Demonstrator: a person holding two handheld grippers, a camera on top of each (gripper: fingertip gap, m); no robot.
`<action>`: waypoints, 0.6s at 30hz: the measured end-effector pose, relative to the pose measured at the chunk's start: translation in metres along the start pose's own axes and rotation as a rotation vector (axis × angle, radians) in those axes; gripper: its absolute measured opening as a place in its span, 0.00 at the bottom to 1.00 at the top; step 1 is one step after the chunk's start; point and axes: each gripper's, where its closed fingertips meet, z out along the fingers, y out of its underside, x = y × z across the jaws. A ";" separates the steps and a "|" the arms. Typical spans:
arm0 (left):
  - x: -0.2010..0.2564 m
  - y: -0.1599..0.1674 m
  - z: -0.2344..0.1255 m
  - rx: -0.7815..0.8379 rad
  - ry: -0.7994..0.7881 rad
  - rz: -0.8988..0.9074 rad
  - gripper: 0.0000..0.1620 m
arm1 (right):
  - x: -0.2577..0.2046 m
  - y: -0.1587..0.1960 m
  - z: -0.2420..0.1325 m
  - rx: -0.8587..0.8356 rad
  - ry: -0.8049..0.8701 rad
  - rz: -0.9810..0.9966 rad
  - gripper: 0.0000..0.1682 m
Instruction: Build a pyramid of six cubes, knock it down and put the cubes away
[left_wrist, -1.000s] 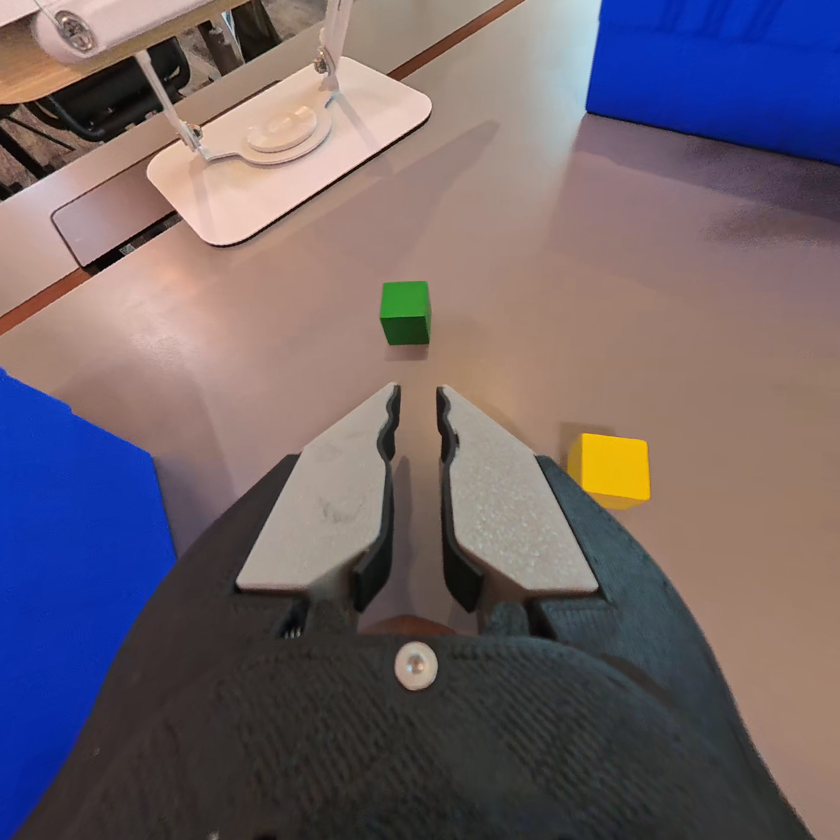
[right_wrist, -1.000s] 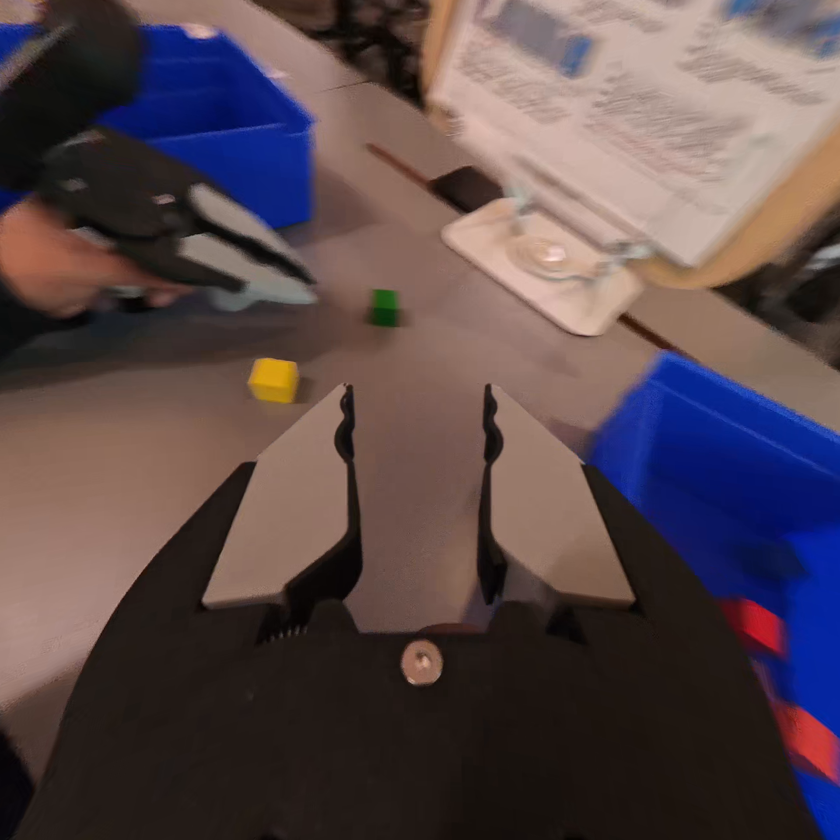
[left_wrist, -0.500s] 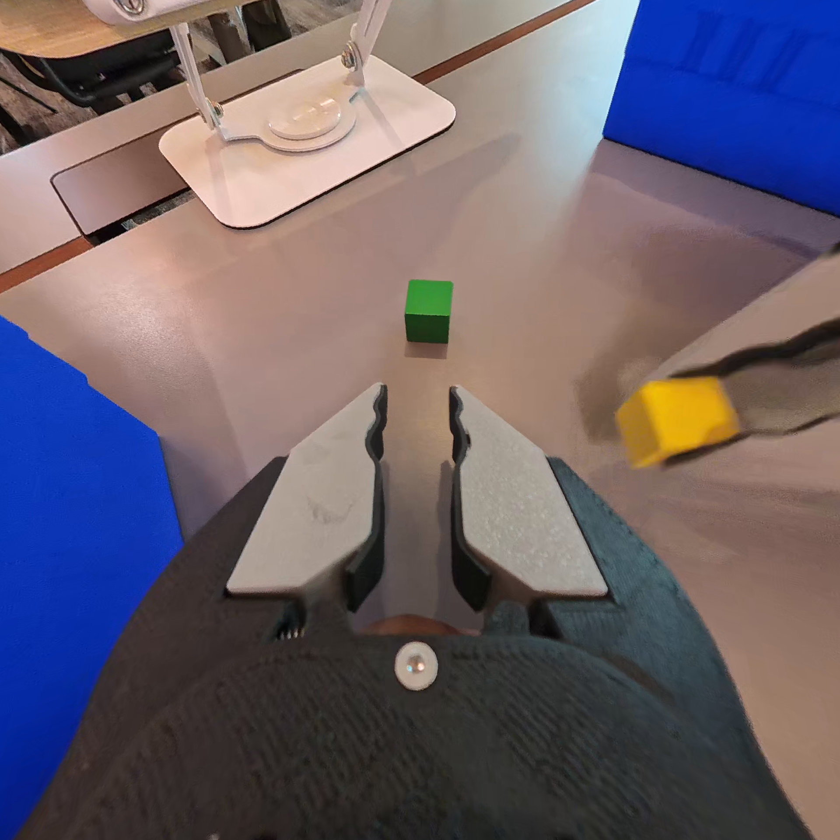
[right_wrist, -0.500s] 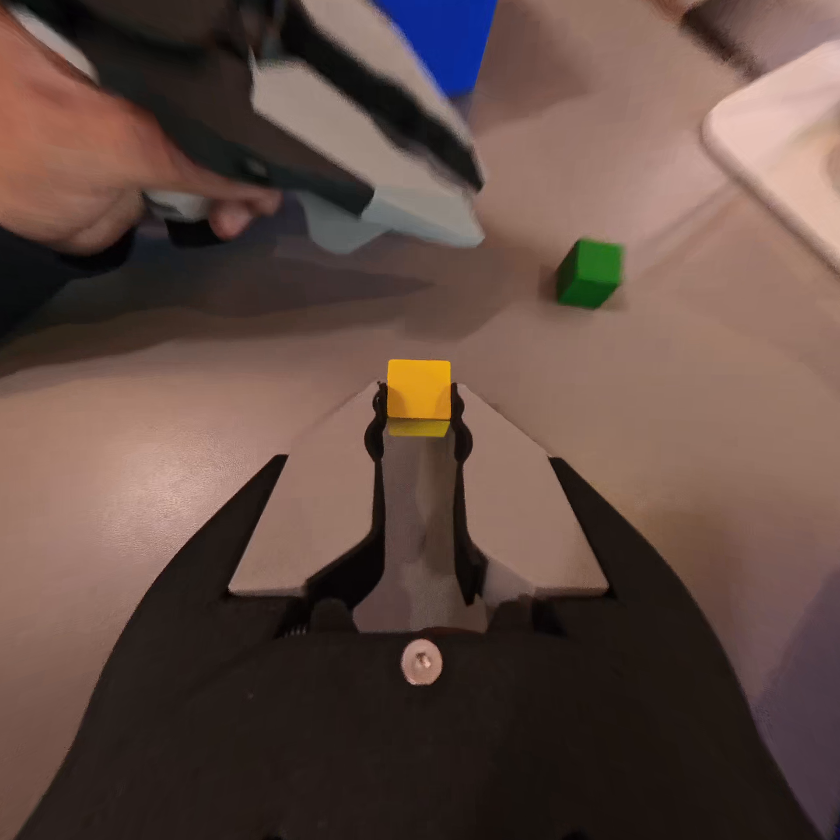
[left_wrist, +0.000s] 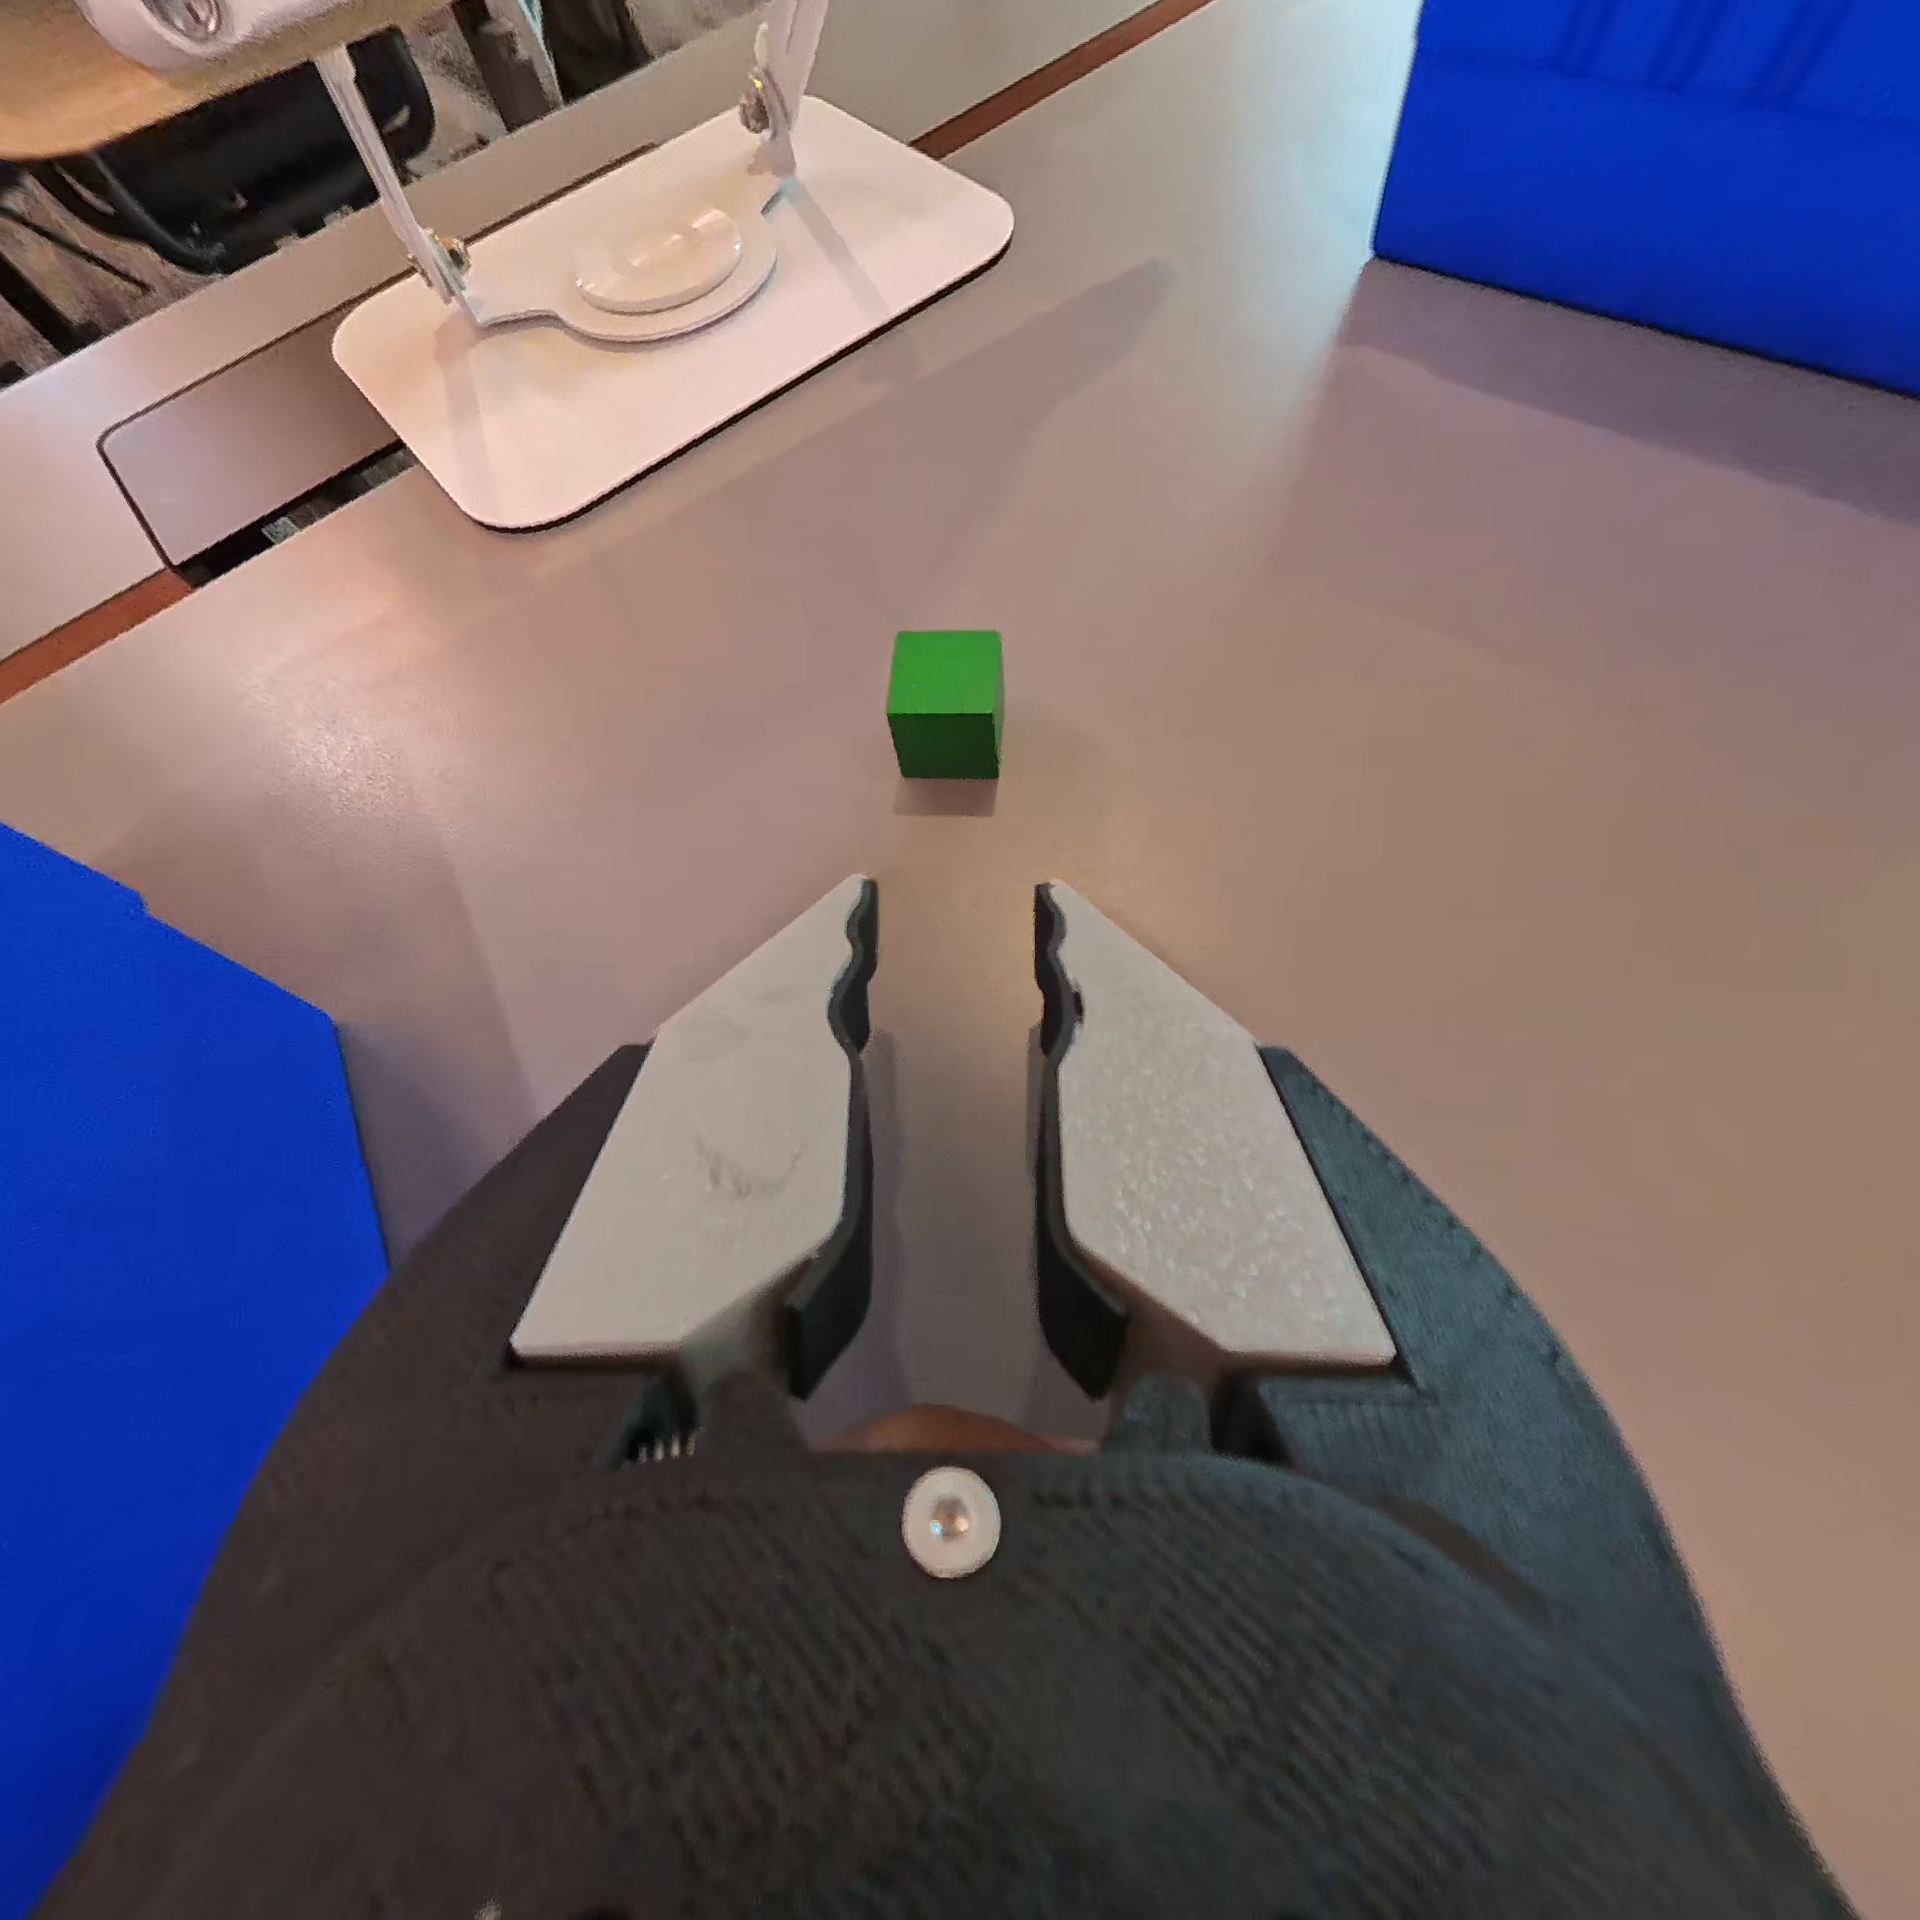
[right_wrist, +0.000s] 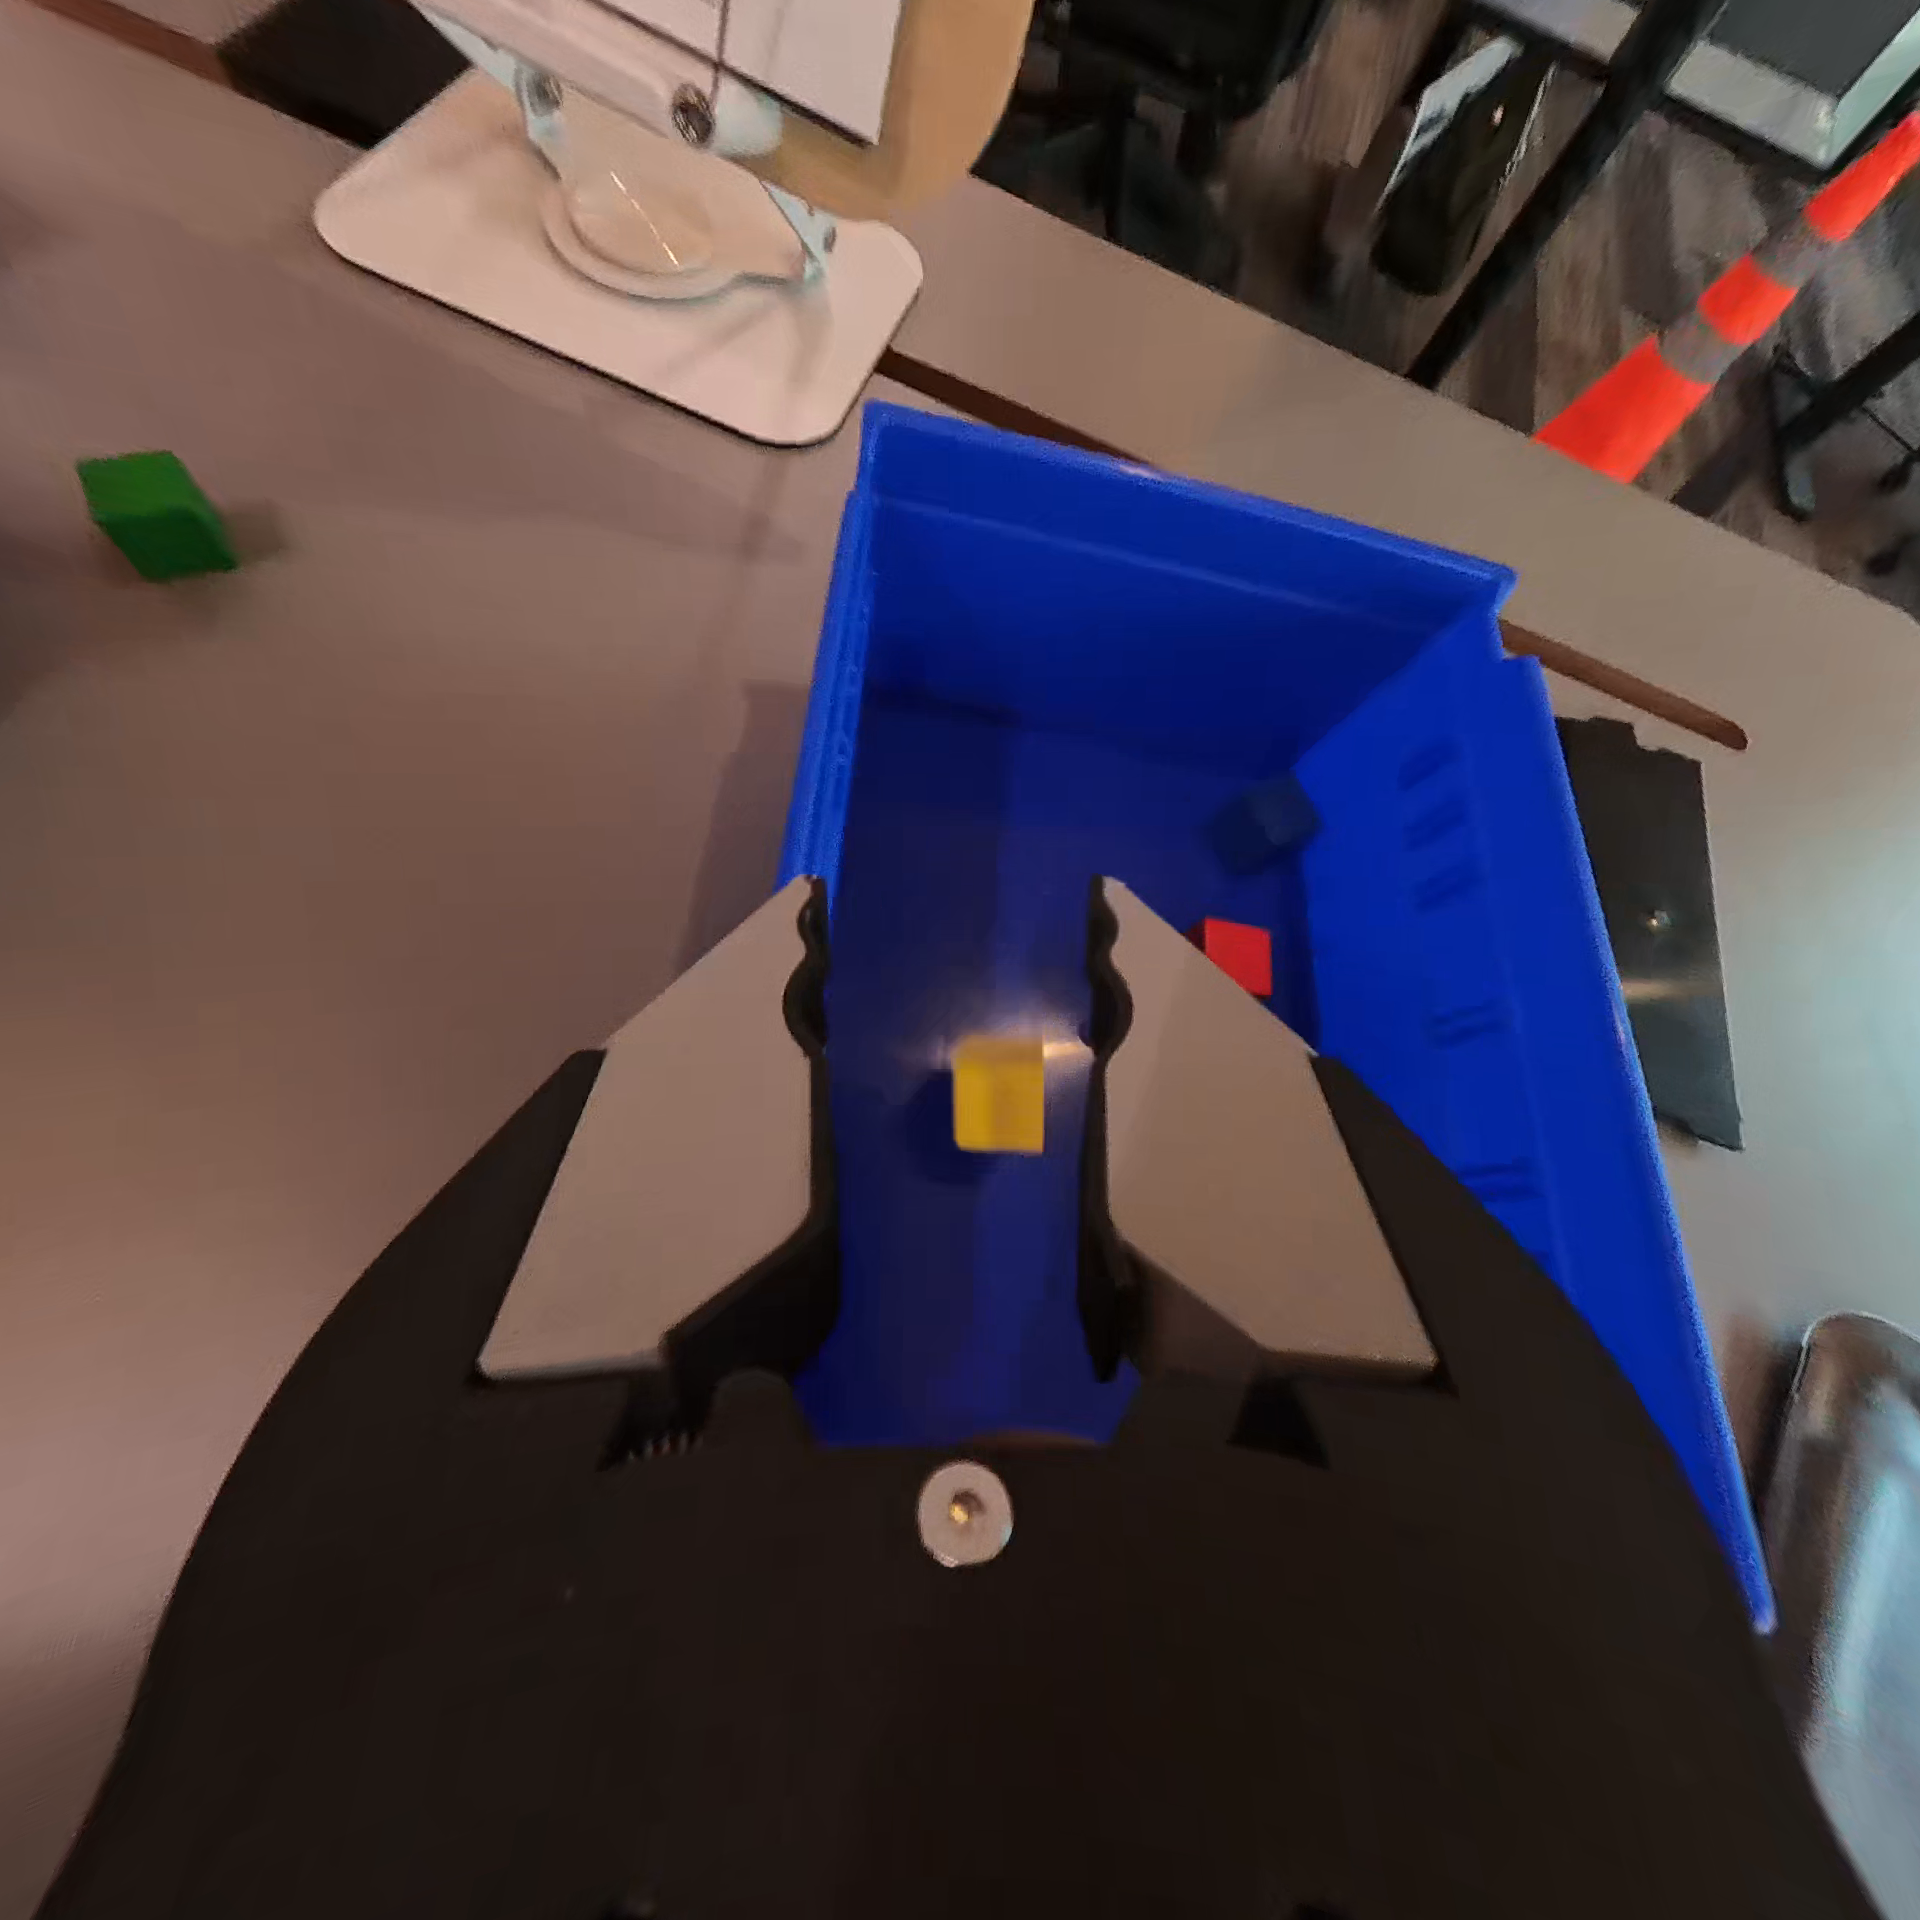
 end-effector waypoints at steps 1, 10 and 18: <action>-0.002 0.001 0.003 -0.001 -0.010 -0.019 0.18 | -0.007 -0.005 -0.004 0.048 -0.004 -0.007 0.28; -0.059 -0.009 0.045 -0.055 -0.231 -0.048 0.05 | -0.150 -0.032 0.007 0.228 -0.243 -0.209 0.17; -0.012 -0.012 0.079 -0.150 0.196 -0.048 0.00 | -0.169 0.003 0.061 0.075 -0.379 -0.145 0.24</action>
